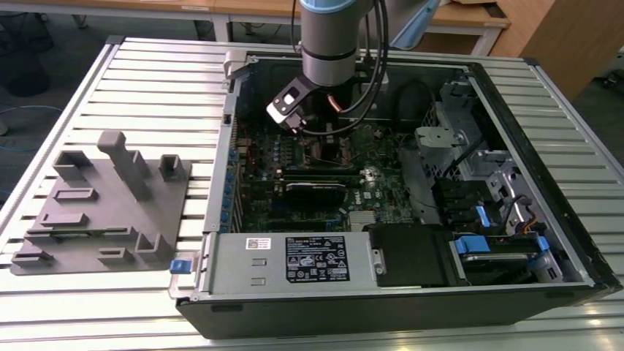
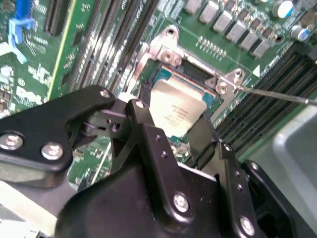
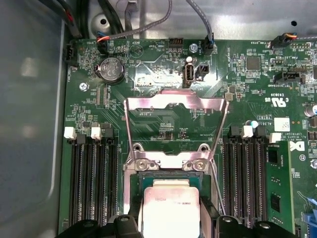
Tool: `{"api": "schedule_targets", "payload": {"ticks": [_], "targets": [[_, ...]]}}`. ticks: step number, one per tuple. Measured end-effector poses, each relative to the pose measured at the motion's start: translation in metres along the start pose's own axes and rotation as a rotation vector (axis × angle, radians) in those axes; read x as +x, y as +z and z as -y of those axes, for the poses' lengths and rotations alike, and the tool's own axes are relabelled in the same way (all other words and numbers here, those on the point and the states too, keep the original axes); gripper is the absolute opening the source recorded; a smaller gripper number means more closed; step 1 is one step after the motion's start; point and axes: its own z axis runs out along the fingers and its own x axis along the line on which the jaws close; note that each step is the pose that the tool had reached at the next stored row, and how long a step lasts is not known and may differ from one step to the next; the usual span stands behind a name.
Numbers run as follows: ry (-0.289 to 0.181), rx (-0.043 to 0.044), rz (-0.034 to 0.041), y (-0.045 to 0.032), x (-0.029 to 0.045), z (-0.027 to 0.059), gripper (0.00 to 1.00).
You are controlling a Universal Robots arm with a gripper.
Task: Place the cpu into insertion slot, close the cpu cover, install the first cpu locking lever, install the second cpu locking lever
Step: 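Place the cpu into insertion slot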
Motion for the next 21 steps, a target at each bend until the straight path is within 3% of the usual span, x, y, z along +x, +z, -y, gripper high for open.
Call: {"api": "schedule_targets", "payload": {"ticks": [21], "targets": [[0.000,-0.0004,-0.0005,-0.0016,0.0001,0.0002,0.54]]}}
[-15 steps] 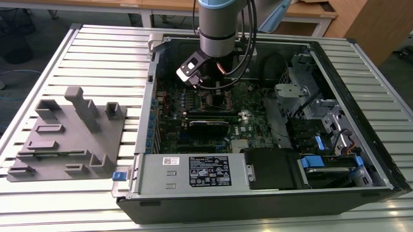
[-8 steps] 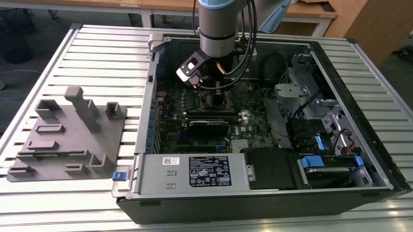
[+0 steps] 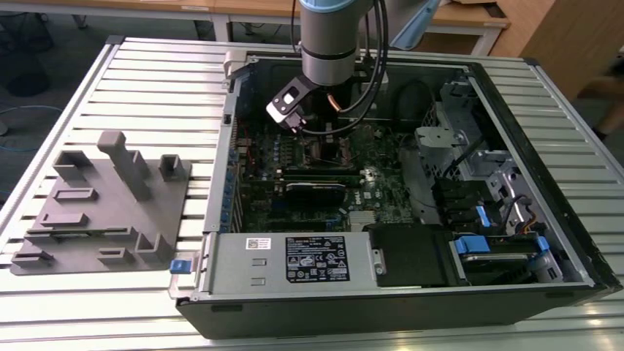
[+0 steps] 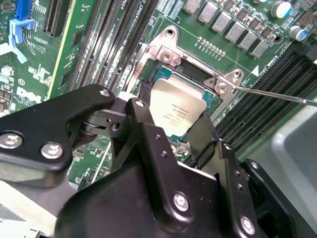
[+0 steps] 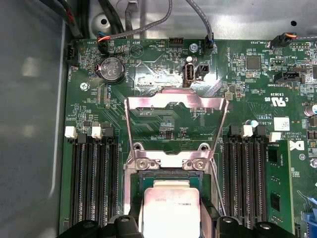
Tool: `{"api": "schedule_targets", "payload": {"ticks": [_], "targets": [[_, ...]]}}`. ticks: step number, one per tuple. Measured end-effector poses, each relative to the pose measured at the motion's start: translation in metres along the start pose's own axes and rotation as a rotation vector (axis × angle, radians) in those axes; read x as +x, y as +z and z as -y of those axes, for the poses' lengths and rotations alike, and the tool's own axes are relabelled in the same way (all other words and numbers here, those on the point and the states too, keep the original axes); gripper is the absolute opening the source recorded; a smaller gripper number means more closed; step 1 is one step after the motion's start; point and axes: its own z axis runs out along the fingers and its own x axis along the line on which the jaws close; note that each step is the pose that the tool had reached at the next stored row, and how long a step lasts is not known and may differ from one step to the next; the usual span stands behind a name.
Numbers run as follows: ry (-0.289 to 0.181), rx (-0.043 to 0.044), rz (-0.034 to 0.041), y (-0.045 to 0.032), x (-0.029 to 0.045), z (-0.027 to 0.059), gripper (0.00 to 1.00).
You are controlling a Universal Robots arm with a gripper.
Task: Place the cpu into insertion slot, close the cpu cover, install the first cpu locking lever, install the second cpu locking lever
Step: 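Place the cpu into insertion slot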
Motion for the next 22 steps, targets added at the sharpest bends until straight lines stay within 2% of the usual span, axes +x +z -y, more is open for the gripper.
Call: {"api": "schedule_targets", "payload": {"ticks": [9,13,22], "targets": [[0.001,-0.0004,-0.0067,-0.0008,0.0001,0.0000,0.54],[0.001,-0.0142,-0.0088,-0.0008,0.0000,0.0007,0.54],[0.001,-0.0228,-0.0090,0.0016,-0.0001,0.0020,0.54]]}}
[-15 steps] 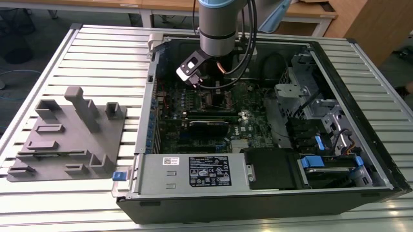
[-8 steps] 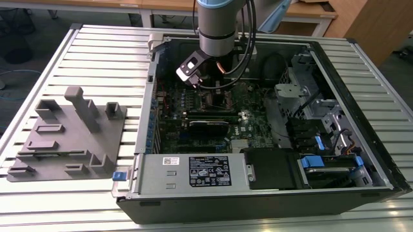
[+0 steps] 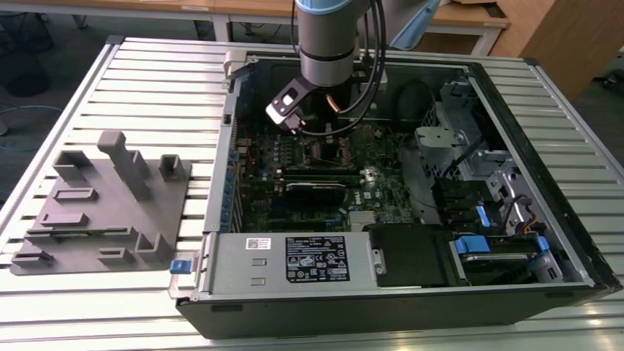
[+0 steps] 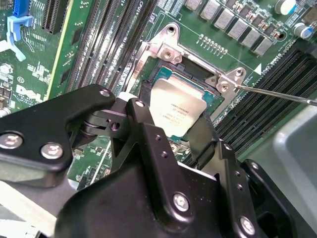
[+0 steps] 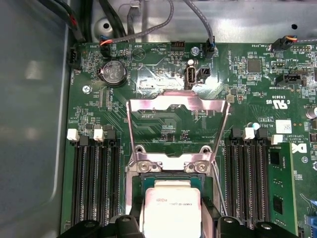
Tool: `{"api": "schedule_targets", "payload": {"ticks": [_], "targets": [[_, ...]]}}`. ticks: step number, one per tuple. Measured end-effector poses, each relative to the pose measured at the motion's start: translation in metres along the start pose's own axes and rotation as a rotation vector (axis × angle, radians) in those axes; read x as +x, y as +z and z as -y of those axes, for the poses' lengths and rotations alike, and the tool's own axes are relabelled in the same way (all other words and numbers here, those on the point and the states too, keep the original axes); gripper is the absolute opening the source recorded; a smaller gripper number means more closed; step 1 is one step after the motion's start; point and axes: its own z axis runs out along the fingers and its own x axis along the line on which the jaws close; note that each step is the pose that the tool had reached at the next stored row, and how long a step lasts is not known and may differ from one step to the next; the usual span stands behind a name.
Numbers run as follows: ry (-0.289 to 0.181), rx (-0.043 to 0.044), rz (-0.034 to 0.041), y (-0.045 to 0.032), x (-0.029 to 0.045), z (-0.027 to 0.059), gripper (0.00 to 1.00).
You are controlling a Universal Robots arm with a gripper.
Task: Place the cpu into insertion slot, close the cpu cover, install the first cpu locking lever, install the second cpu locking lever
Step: 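Place the cpu into insertion slot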
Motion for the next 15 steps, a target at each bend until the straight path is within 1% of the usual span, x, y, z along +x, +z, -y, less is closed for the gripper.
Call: {"api": "schedule_targets", "payload": {"ticks": [4,15], "targets": [[0.000,-0.0021,-0.0001,0.0011,0.0000,0.0015,0.54],[0.000,-0.0025,-0.0009,0.0019,0.0001,0.0017,0.54]]}}
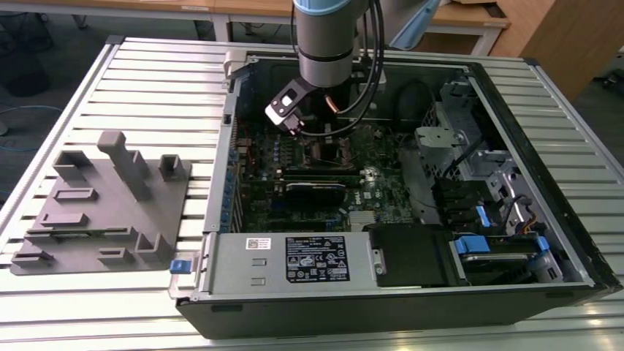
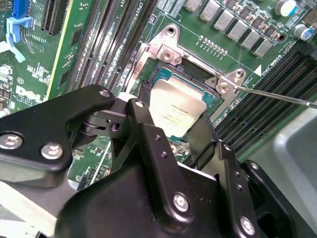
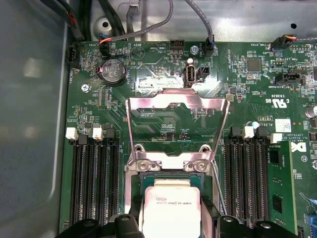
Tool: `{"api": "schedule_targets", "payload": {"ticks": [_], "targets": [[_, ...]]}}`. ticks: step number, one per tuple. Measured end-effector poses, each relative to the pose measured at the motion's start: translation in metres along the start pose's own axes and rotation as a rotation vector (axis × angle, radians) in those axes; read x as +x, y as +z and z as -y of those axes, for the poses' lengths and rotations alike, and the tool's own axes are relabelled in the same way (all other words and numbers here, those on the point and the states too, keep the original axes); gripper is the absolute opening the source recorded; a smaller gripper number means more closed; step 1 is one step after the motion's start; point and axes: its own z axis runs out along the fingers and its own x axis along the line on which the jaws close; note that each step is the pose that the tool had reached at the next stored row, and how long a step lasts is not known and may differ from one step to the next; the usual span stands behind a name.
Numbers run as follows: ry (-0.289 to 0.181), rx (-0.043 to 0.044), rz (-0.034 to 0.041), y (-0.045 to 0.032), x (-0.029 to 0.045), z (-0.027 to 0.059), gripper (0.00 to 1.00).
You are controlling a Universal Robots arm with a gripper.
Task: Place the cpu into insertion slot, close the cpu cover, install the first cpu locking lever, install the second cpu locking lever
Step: 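Place the cpu into insertion slot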
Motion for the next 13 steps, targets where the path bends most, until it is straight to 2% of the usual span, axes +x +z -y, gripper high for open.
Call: {"api": "schedule_targets", "payload": {"ticks": [2,3,8,13], "targets": [[0.000,-0.0009,-0.0012,0.0005,0.0003,-0.0001,0.55],[0.000,-0.0008,-0.0009,0.0005,0.0002,-0.0001,0.61],[0.000,0.0001,0.0002,-0.0007,0.0000,-0.0001,0.61],[0.000,0.0001,0.0004,-0.0108,0.0000,-0.0013,0.61]]}}
